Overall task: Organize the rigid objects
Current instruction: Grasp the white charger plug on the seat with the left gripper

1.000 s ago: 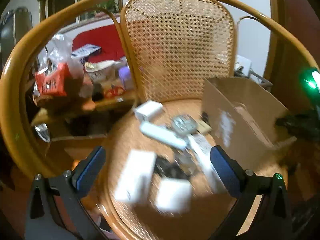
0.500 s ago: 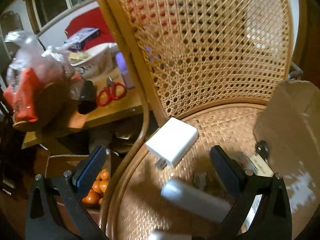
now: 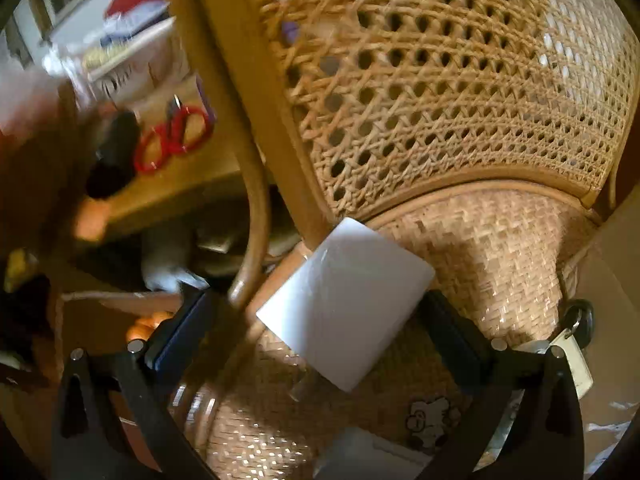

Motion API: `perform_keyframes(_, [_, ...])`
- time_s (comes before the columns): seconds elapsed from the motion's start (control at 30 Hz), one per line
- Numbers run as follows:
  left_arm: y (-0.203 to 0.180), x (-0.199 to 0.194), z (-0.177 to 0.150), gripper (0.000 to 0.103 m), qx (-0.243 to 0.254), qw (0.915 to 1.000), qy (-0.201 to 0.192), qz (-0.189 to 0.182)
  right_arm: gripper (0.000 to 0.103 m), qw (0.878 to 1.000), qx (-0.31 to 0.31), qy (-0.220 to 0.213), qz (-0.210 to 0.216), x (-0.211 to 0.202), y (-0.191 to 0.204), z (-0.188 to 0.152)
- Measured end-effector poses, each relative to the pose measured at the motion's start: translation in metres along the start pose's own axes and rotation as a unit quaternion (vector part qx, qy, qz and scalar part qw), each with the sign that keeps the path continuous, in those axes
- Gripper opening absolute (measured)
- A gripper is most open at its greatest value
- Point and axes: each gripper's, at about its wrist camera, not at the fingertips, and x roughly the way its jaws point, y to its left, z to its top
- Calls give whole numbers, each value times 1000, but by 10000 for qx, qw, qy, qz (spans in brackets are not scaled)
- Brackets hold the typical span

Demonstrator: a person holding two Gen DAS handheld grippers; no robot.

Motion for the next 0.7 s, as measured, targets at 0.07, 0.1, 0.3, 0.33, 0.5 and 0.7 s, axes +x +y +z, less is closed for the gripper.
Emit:
perform_keyframes(0.07, [0, 1, 0, 95, 50, 10000, 21, -52, 9, 10000, 0, 2, 0, 0, 0, 0])
perform_keyframes(0.1, [-1, 1, 0, 81, 116, 9999, -48, -106, 9, 10000, 2, -2, 4, 0, 0, 0])
perform_keyframes(0.3, [-19, -4, -6, 60, 413, 9989, -129, -170, 9, 10000, 5, -9, 5, 0, 1, 0])
perform_keyframes(0.33, [-18, -8, -5, 59, 351, 9990, -155, -213, 9, 10000, 1, -9, 9, 0, 0, 0])
perform_keyframes(0.5, [-32, -40, -10, 51, 219, 9985, -346, -350, 10, 10000, -1, -1, 30, -1, 0, -1])
perform_keyframes(0.7, [-51, -79, -15, 50, 273, 9961, -610, -574, 10, 10000, 20, 25, 34, 0, 1, 0])
